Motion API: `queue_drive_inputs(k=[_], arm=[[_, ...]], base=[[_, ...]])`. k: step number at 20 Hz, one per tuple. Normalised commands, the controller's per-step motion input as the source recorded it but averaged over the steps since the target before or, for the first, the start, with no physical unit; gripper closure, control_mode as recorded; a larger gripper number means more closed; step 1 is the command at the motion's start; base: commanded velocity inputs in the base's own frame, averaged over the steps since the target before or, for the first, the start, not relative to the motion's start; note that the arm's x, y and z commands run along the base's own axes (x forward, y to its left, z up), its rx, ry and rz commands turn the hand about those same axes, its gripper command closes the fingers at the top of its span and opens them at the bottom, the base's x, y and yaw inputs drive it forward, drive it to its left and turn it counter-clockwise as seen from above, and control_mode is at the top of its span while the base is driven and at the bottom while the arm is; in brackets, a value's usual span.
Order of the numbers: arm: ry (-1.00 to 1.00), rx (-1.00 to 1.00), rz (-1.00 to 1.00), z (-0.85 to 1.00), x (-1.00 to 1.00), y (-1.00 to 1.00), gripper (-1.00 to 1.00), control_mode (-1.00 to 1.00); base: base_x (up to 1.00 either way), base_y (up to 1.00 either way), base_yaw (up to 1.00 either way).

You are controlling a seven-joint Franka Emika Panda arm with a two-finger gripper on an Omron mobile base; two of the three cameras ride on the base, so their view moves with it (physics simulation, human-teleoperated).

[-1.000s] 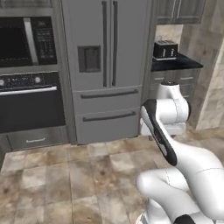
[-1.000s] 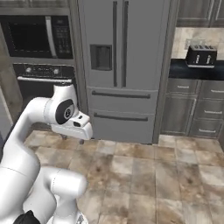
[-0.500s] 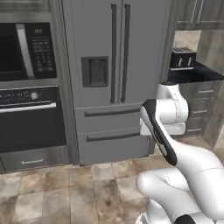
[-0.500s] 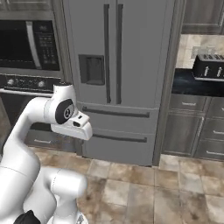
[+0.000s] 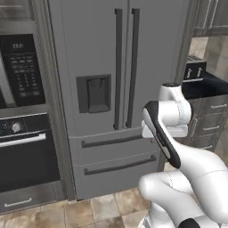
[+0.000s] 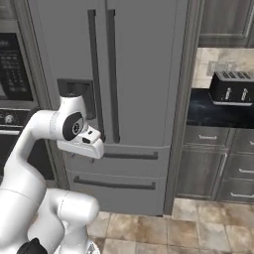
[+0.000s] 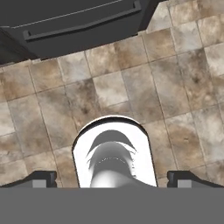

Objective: Place one of the steaks on the plate and the other in the bowl. Then place the bowl in the fridge.

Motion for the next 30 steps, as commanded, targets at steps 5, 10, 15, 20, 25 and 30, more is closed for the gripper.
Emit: queue_drive_inputs(k=[5,10,15,20,25,30], arm=[[0.00,0.00,0.00,0.00,0.00,0.00,-1.00,1.00],[0.00,0.00,0.00,0.00,0.00,0.00,-1.00,1.00],[0.00,0.00,0.00,0.00,0.00,0.00,-1.00,1.00],[0.00,0.00,0.00,0.00,0.00,0.00,-1.00,1.00],[0.00,0.00,0.00,0.00,0.00,0.00,-1.00,1.00],[0.00,0.00,0.00,0.00,0.00,0.00,-1.00,1.00]], base=[[-0.13,0.09,0.01],[-0.06,-0.05,0.12],[0.62,0.05,0.20],[0.19,-0.17,0.08],[0.00,-0.44,0.00],[0.00,-0.04,0.00]])
